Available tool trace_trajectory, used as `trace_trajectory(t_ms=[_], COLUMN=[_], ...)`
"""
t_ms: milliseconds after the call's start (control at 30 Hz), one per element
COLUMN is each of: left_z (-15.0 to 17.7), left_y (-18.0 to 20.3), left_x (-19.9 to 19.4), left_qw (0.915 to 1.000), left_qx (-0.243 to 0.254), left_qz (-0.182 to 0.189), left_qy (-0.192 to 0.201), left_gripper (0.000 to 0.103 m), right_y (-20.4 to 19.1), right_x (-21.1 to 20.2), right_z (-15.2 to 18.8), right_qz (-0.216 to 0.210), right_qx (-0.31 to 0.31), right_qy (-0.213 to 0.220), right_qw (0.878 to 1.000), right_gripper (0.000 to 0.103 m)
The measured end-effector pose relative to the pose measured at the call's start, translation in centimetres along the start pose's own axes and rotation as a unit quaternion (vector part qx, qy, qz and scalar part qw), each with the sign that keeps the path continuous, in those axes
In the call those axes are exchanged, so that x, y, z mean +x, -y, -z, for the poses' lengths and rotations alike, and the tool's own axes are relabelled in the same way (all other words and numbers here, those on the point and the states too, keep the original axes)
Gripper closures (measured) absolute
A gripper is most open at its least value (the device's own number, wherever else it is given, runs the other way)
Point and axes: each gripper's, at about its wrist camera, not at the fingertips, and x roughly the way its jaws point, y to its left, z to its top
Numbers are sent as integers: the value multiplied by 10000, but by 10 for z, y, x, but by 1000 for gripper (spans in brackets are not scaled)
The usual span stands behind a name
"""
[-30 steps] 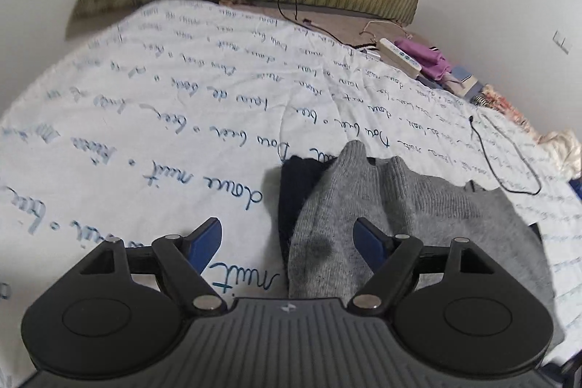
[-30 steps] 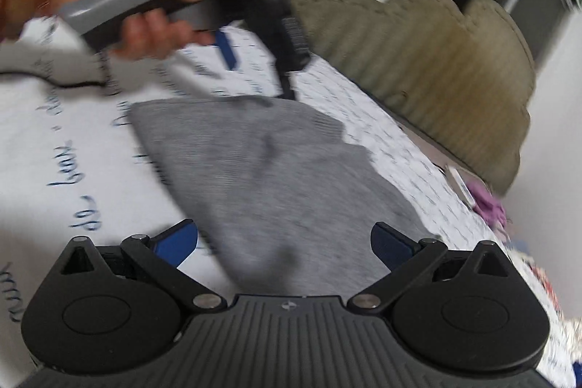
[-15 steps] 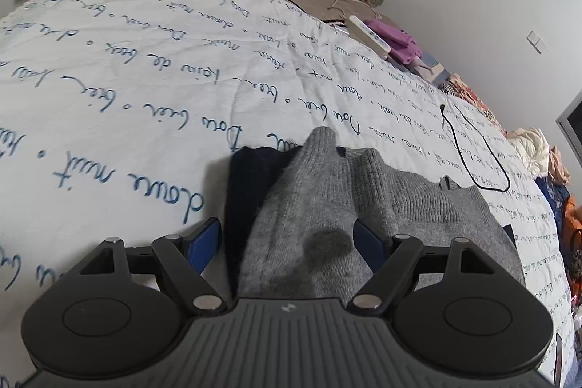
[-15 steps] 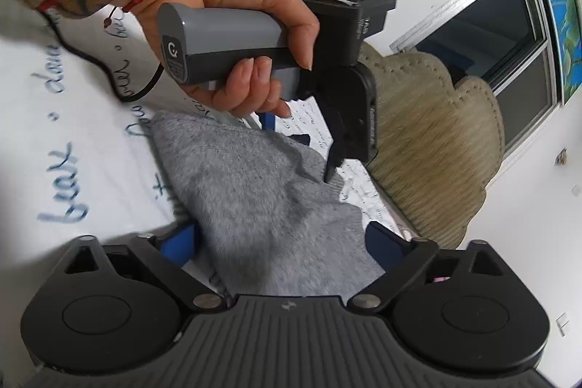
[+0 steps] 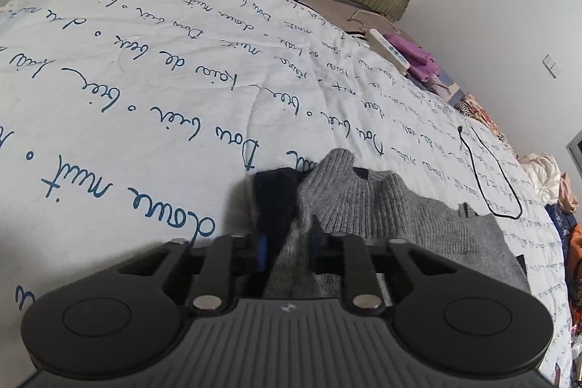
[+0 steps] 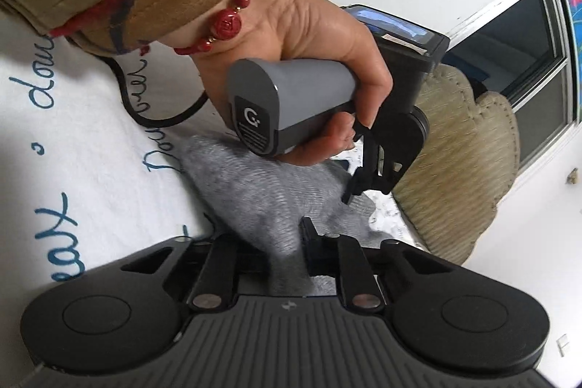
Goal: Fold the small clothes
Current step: 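Close both tools on the grey sweater's side edge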
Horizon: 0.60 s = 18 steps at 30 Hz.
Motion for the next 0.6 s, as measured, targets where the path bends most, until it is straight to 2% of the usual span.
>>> trace_trajectory(t_ms=[33,200,300,433,600], left_z=[0,-1,-3,-10,-17], left_y=[1,9,16,27,55], left_x=[0,-5,-13,-26,-41], left_qw=[10000,9997,9993,9988,9980], left_qx=[13,-41,-66,-115,-72], left_qz=[-43,-241,-330,-402,-457], left_qy=[12,66,141,236,419], left_gripper=[88,91,91,92,92], right_y=[3,21,40,73,116], right_x=[1,1,-8,-20,-31], right_z=[0,1,3,8,23], right_qz=[-64,-319,-580,-850,-965], right_qx=[78,373,859,1653,2560], right_qy=[2,128,230,364,498], right_qw=[9999,9987,9943,9819,9606], right_gripper=[87,91,93,94,95])
